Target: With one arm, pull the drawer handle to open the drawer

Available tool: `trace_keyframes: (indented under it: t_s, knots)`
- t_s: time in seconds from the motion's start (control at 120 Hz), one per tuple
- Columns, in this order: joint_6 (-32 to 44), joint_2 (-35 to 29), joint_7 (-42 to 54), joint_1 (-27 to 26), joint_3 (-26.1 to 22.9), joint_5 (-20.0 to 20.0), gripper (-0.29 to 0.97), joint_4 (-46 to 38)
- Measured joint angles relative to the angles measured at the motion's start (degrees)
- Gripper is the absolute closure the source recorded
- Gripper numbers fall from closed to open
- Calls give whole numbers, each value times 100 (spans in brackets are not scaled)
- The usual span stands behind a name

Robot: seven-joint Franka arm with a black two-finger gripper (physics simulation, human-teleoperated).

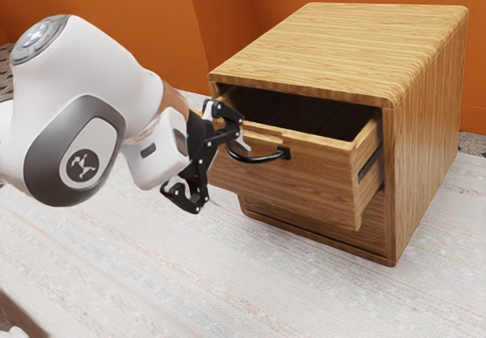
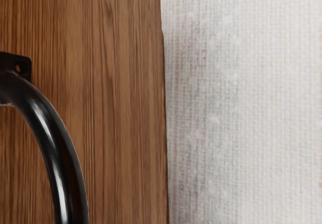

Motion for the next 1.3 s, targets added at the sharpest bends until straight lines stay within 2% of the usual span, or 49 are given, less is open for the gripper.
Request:
trace_keyframes:
  t_s: [0.375,0.433,0.5,0.592,0.725,1.0,1.3]
  knots:
    - [93,-531,-47,-8,1,-230,0,-499]
    - [102,-682,-52,-14,2,-265,3,-605]
    - [111,-791,-57,-37,8,-305,-1,-718]
    - [116,-901,-63,-57,13,-348,0,-844]
    - [103,-1214,-70,-154,51,-415,4,-1057]
    - [82,-1741,-80,-408,257,-521,-1,-1545]
    - [-55,-2101,-87,-427,274,-632,0,-1683]
